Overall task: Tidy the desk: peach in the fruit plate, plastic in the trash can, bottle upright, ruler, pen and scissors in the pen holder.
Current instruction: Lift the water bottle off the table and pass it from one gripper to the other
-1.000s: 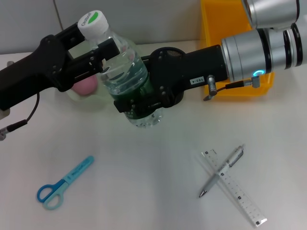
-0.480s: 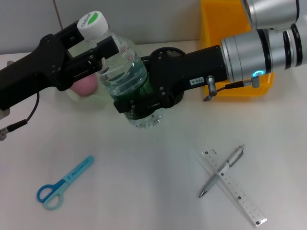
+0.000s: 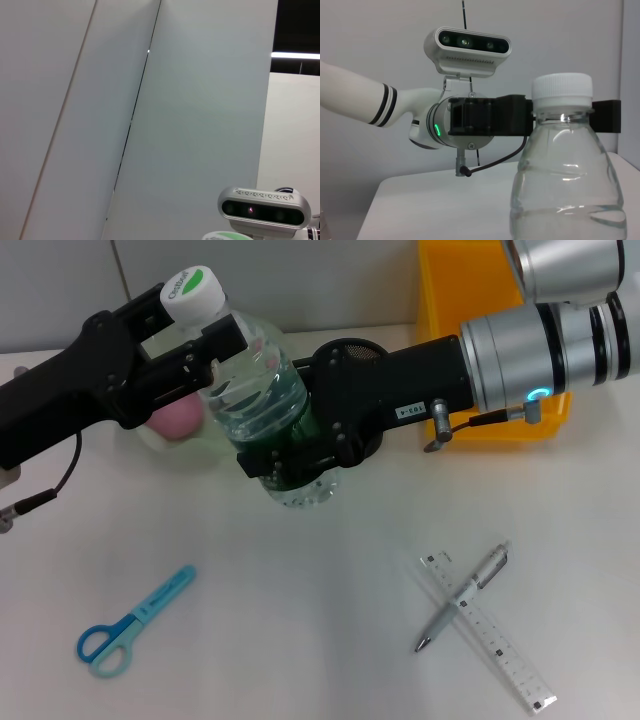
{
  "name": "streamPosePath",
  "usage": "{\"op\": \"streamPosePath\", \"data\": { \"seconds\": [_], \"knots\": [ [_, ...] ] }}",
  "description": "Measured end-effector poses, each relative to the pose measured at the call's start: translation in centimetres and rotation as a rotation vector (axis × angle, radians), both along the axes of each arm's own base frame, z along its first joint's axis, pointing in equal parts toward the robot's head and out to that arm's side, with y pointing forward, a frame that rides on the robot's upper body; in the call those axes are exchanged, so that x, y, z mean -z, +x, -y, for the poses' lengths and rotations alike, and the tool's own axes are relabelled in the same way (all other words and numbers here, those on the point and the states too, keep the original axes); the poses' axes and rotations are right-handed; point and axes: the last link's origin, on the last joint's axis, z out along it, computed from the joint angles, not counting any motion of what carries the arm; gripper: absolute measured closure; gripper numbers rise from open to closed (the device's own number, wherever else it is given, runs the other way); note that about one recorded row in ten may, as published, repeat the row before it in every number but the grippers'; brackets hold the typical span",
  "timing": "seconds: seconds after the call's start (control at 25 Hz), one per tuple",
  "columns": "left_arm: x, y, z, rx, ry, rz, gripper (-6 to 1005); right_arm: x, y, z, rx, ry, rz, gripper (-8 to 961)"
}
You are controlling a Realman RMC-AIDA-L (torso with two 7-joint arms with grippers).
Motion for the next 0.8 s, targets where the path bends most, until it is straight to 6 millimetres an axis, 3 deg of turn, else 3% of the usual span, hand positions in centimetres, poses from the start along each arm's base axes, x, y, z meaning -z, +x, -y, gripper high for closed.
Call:
{"op": "streamPosePath", "data": {
  "seconds": [0.2,0.8],
  "knots": [
    [-0.03,0.0,0.0,0.0,0.001,0.002,261,0.0,0.0,-0.02,0.0,0.002,0.0,193],
    [-0.22,-0.07,-0.24,-0.013,0.003,0.001,559,-0.01,0.0,0.04,-0.002,-0.002,0.0,192]
  ]
}}
